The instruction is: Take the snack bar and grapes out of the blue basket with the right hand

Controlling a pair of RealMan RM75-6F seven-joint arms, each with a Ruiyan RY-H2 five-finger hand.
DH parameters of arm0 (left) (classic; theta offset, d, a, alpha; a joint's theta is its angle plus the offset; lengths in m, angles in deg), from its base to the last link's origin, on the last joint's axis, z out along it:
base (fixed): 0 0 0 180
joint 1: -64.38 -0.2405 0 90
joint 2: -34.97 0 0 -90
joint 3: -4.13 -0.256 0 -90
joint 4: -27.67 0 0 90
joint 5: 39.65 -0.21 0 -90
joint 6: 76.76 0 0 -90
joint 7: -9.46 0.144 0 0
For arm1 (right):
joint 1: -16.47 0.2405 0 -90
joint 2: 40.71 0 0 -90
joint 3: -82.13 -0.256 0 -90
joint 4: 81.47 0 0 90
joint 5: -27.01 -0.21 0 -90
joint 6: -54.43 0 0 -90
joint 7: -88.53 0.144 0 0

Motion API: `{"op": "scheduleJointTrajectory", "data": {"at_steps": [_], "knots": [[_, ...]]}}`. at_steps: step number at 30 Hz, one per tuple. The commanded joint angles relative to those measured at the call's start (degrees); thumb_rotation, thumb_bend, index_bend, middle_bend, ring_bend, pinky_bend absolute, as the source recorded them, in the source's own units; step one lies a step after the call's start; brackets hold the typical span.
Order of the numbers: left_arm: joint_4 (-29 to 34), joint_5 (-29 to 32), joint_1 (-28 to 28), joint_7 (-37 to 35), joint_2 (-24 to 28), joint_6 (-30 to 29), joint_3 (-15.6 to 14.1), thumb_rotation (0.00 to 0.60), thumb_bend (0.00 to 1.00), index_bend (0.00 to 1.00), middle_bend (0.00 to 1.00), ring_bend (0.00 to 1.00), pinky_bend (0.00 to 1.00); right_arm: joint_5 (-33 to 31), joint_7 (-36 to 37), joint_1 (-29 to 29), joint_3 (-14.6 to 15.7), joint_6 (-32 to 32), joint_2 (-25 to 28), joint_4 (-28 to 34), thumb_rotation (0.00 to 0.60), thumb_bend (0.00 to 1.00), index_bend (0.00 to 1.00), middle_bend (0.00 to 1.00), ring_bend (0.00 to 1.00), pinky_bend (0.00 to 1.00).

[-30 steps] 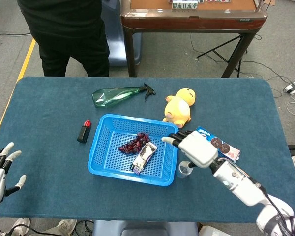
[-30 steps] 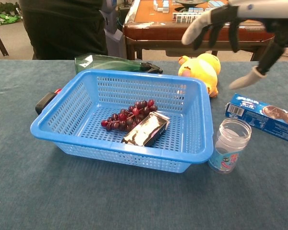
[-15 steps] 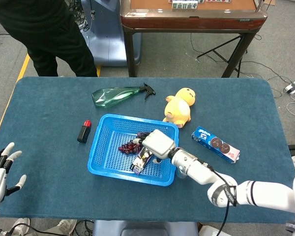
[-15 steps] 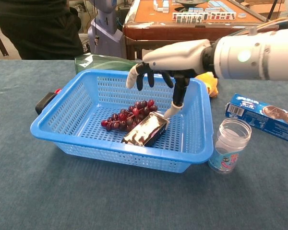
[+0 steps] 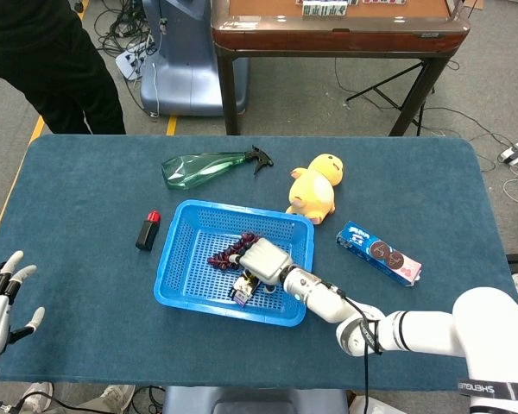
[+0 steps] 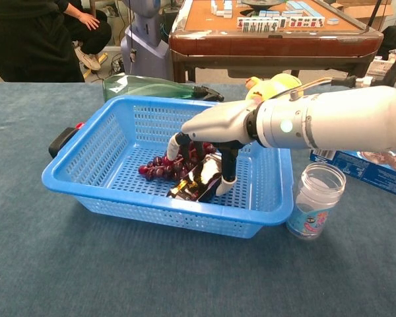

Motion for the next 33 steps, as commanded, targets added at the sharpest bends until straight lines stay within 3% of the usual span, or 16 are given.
{"op": "scheduleJointTrajectory", "data": {"at_steps": [1,11,21,25,33], "knots": [[0.0,-0.1,-0.1,-0.1,0.1,-0.2,0.0,0.6,0.33,0.23,0.05,0.05,0.08,-0.5,-0.1,0.6,0.7,-0.2,-1.0,-1.1,0.6,0.0,0.17,0.24,0.28,0.47],[0.0,0.1,-0.3,-0.1,0.1,-0.3,0.0,0.6,0.33,0.23,0.05,0.05,0.08,-2.6,-1.6,2.7,2.1,-1.6,-5.2,-6.1,0.6,0.0,0.17,0.24,0.28,0.47],[-0.6,0.7,-0.7,-0.6,0.2,-0.5,0.0,0.6,0.33,0.23,0.05,0.05,0.08,-4.5,-1.3,4.6,0.9,-2.1,-10.3,-11.3,0.6,0.0,0.17,0.24,0.28,0.47],[-0.9,1.1,-0.9,-0.9,0.3,-0.5,0.0,0.6,0.33,0.23,0.05,0.05,0.08,-3.7,-0.7,4.9,0.7,-2.2,-11.6,-12.6,0.6,0.04,0.17,0.27,0.29,0.51],[-1.2,1.0,-1.0,-1.2,0.2,-0.5,0.0,0.6,0.33,0.23,0.05,0.05,0.08,-0.9,0.8,4.4,0.7,-3.3,-13.1,-14.2,0.6,0.23,0.44,0.42,0.45,0.67]]}}
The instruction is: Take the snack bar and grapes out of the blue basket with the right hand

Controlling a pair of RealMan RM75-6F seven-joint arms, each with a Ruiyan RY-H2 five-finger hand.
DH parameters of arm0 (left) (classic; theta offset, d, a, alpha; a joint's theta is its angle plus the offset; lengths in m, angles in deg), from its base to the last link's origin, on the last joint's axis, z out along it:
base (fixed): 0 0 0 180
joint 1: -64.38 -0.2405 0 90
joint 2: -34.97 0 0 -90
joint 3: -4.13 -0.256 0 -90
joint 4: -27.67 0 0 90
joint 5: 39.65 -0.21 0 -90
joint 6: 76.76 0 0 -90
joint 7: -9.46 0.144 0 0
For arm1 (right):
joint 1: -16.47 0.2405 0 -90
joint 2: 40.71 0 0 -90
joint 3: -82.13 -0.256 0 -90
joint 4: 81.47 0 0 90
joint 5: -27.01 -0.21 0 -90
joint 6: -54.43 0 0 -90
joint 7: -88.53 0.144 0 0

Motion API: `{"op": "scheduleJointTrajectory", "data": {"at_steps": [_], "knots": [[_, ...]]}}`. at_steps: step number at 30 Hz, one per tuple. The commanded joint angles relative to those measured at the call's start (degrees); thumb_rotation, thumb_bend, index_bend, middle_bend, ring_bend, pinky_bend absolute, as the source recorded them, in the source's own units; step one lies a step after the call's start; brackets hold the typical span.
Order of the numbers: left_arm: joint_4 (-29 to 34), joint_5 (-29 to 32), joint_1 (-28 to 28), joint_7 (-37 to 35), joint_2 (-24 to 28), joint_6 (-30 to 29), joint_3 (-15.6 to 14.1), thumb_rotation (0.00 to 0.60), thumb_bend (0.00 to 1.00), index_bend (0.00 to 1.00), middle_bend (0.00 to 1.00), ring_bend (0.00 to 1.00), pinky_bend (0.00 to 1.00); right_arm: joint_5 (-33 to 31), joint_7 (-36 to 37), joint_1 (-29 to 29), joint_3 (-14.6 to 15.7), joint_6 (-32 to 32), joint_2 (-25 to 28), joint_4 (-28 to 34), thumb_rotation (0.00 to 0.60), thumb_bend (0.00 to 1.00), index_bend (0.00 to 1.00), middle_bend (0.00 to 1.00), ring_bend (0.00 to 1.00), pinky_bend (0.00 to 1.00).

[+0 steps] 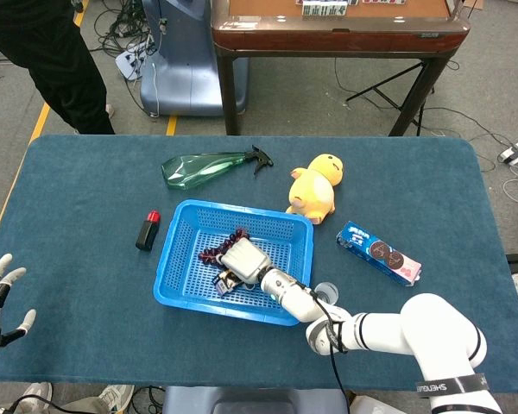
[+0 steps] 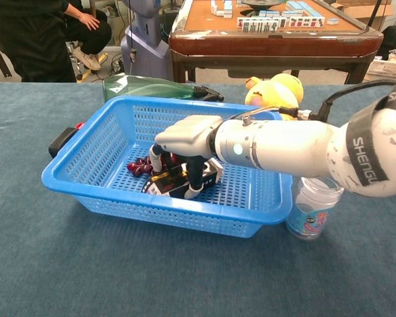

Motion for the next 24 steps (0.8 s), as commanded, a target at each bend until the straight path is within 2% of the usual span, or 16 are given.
{"op": "scheduleJointTrajectory", "data": {"at_steps": [1,13,24], "knots": [[-0.1,0.0,0.0,0.0,-0.1,0.0,0.0,0.6,0.33,0.23,0.05,0.05,0.08,1.0,0.6,-0.3,0.0,-0.4,-0.5,-0.6,0.6,0.24,0.47,0.44,0.47,0.68],[-0.4,0.2,-0.2,-0.2,-0.1,-0.1,0.1,0.6,0.33,0.23,0.05,0.05,0.08,5.8,4.5,-1.8,-1.5,-2.2,-0.1,-0.1,0.6,0.31,0.57,0.52,0.55,0.76],[-0.2,0.0,-0.4,-0.4,0.3,-0.7,0.3,0.6,0.33,0.23,0.05,0.05,0.08,12.5,8.9,-5.0,-4.3,-8.4,8.3,9.8,0.6,0.31,0.58,0.52,0.55,0.77]]}}
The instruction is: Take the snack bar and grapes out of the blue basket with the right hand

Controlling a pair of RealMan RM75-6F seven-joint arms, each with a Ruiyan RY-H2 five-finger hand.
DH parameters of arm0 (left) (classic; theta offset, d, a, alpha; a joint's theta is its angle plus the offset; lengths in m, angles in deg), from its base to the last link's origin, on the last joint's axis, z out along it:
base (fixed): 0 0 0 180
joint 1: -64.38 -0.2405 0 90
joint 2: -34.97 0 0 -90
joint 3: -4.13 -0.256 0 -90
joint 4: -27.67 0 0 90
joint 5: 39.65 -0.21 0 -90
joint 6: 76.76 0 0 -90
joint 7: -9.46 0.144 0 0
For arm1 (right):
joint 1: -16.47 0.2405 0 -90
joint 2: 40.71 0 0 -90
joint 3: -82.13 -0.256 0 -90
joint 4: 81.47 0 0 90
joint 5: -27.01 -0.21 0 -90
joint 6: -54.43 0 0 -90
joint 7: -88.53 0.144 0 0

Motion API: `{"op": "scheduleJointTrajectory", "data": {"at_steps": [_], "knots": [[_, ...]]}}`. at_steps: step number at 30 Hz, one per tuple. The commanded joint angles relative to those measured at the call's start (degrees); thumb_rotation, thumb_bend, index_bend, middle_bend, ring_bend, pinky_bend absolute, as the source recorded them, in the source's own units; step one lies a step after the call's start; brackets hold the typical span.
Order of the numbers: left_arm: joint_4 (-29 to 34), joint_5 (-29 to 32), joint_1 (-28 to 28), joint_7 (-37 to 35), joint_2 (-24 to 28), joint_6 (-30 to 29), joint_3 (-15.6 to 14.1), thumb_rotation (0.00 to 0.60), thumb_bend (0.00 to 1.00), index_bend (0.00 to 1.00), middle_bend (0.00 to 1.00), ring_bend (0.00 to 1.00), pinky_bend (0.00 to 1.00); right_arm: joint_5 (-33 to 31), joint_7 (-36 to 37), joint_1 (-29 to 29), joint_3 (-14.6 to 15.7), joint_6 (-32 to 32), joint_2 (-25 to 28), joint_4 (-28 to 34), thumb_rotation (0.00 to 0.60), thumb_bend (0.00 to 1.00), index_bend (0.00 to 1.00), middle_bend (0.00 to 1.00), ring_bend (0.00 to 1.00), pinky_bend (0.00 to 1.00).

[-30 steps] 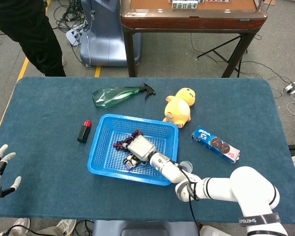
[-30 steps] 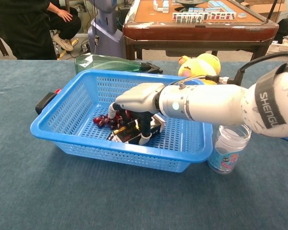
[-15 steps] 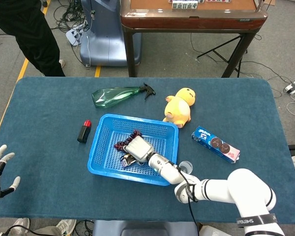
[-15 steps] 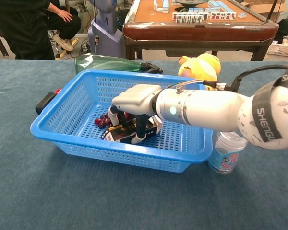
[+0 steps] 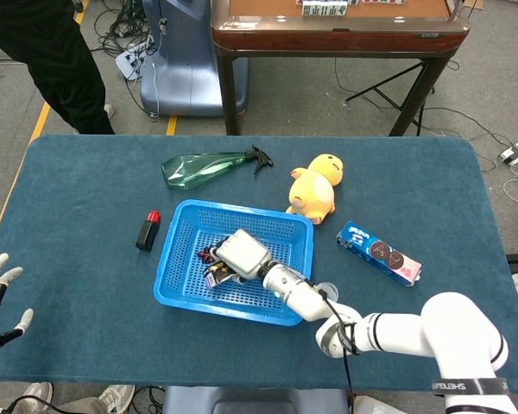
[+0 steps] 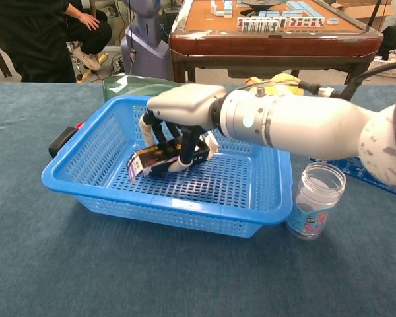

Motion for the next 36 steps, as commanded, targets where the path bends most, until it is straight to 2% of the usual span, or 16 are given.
{"op": "scheduleJointTrajectory", "data": {"at_steps": [1,7,13,20,25,29,32,33,36], "knots": [[0.0,0.0,-0.1,-0.1,0.1,-0.1,0.0,0.6,0.33,0.23,0.05,0.05,0.08,2.1,1.6,-1.8,-1.1,-2.8,3.9,3.9,0.6,0.31,0.58,0.52,0.55,0.77],[0.4,-0.5,-0.2,-0.2,0.4,-0.6,0.1,0.6,0.33,0.23,0.05,0.05,0.08,4.3,3.7,-6.3,-1.9,-8.0,12.8,11.3,0.6,0.31,0.58,0.52,0.55,0.77],[0.6,-0.9,-0.2,-0.5,0.6,-0.8,0.1,0.6,0.33,0.23,0.05,0.05,0.08,5.0,6.0,-12.9,-0.7,-12.8,23.4,16.4,0.6,0.31,0.58,0.52,0.55,0.77],[0.7,-1.1,-0.1,-0.6,0.6,-0.7,0.1,0.6,0.33,0.23,0.05,0.05,0.08,3.5,9.6,-19.5,1.7,-14.4,31.2,16.5,0.6,0.31,0.58,0.52,0.55,0.77],[1.2,-1.7,0.0,-0.4,0.7,-0.9,0.1,0.6,0.33,0.23,0.05,0.05,0.08,0.6,12.3,-22.5,2.6,-13.4,31.4,12.1,0.6,0.31,0.58,0.5,0.55,0.77],[1.8,-2.0,0.1,0.1,0.8,-1.0,0.1,0.6,0.33,0.23,0.05,0.05,0.08,-2.3,13.0,-23.0,3.7,-8.9,28.5,5.2,0.6,0.3,0.58,0.47,0.55,0.77],[2.2,-2.3,0.0,0.4,0.8,-1.4,0.1,0.6,0.33,0.23,0.05,0.05,0.08,-5.0,12.4,-22.8,4.1,-5.4,25.4,-0.2,0.6,0.3,0.54,0.43,0.51,0.76],[2.3,-2.3,-0.1,0.6,0.9,-1.4,0.0,0.6,0.33,0.23,0.05,0.05,0.08,-5.8,12.3,-22.6,4.2,-4.2,24.6,-1.5,0.6,0.3,0.49,0.4,0.49,0.74],[2.6,-2.3,-0.2,0.9,1.0,-1.5,-0.1,0.6,0.33,0.23,0.05,0.05,0.08,-7.6,11.9,-22.2,4.4,-0.9,22.6,-4.5,0.6,0.29,0.27,0.3,0.39,0.66]]}}
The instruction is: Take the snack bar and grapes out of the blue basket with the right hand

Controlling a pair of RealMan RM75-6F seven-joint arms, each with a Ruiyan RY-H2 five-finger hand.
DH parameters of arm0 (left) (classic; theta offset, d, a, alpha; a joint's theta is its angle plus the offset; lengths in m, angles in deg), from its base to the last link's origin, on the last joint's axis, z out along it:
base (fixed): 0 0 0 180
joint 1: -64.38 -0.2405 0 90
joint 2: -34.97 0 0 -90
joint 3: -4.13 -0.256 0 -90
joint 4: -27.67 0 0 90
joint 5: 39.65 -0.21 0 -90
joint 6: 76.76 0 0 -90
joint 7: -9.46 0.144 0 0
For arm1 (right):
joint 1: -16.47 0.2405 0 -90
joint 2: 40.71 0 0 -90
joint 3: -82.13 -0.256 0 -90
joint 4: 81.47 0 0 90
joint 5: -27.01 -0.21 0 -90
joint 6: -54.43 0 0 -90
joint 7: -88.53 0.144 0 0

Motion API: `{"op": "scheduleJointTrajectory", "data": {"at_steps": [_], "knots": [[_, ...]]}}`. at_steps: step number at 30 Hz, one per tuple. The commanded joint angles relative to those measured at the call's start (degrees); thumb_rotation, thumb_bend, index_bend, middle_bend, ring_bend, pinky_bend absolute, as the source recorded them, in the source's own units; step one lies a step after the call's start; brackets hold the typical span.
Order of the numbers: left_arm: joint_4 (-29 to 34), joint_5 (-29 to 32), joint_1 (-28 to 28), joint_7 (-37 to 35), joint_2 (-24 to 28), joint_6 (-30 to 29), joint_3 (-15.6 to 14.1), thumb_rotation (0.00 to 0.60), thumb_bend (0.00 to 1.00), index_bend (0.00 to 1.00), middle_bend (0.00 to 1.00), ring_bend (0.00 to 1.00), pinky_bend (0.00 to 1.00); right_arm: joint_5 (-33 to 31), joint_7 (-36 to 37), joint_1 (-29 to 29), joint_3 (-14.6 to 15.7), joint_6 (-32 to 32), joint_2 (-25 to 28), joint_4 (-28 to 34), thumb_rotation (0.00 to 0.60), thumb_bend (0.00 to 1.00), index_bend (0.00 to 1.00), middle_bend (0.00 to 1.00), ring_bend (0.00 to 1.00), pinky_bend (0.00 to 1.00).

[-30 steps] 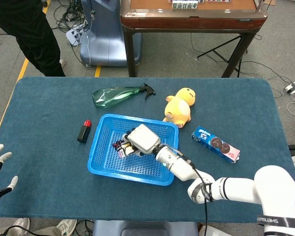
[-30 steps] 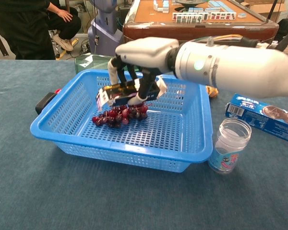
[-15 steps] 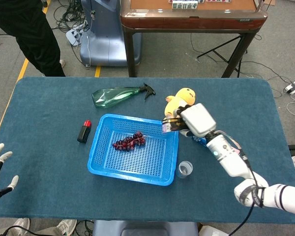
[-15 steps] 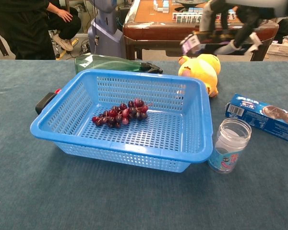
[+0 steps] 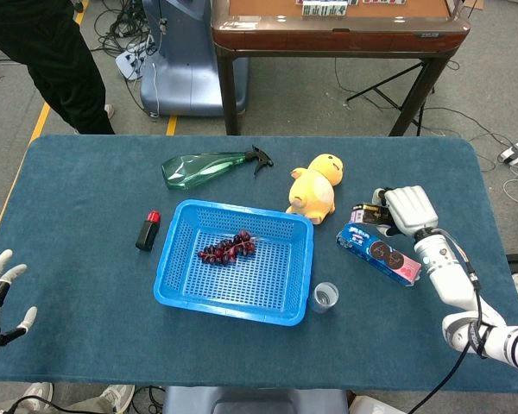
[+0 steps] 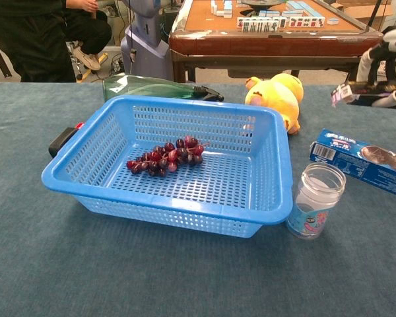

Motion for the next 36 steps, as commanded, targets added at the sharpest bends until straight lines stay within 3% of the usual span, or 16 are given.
{"op": "scheduleJointTrajectory", "data": {"at_steps": [1,4,8,17,22,25,29,36], "knots": [[0.2,0.1,-0.1,0.2,0.1,-0.1,-0.1,0.6,0.33,0.23,0.05,0.05,0.08,-3.1,-0.7,0.5,0.7,4.6,-3.4,-4.3,0.6,0.29,0.2,0.27,0.36,0.63],[0.3,0.0,-0.2,0.4,0.1,0.0,-0.2,0.6,0.33,0.23,0.05,0.05,0.08,-3.7,-1.5,0.6,0.6,5.5,-3.9,-4.9,0.6,0.19,0.04,0.18,0.28,0.55],[0.4,0.1,-0.2,0.4,0.2,0.0,-0.2,0.6,0.33,0.23,0.05,0.05,0.08,-2.9,-1.9,0.3,0.0,4.4,-2.3,-2.5,0.6,0.0,0.0,0.08,0.19,0.44],[0.6,-0.3,-0.4,0.2,0.5,-0.4,-0.2,0.6,0.33,0.23,0.05,0.05,0.08,6.3,-1.0,-0.9,-2.3,-2.9,4.7,11.1,0.6,0.0,0.0,0.14,0.18,0.41],[0.6,-0.4,-0.6,-0.1,0.7,-0.8,-0.3,0.6,0.33,0.23,0.05,0.05,0.08,13.3,1.8,0.5,-3.8,-3.5,6.3,18.4,0.6,0.0,0.0,0.19,0.21,0.41],[0.6,-0.5,-0.8,-0.3,0.7,-1.0,-0.3,0.6,0.33,0.23,0.05,0.05,0.08,15.7,0.7,2.7,-4.7,-2.4,4.9,20.3,0.6,0.0,0.02,0.21,0.22,0.41],[0.5,-0.8,-0.9,-0.6,0.8,-1.2,-0.4,0.6,0.33,0.23,0.05,0.05,0.08,14.5,-1.2,7.3,-6.6,1.7,0.5,20.4,0.6,0.0,0.05,0.22,0.22,0.41],[0.0,-0.7,-1.2,-1.0,0.7,-1.4,-0.4,0.6,0.33,0.23,0.05,0.05,0.08,5.2,-8.0,16.0,-8.3,8.9,-9.0,14.7,0.6,0.0,0.07,0.22,0.22,0.41]]}}
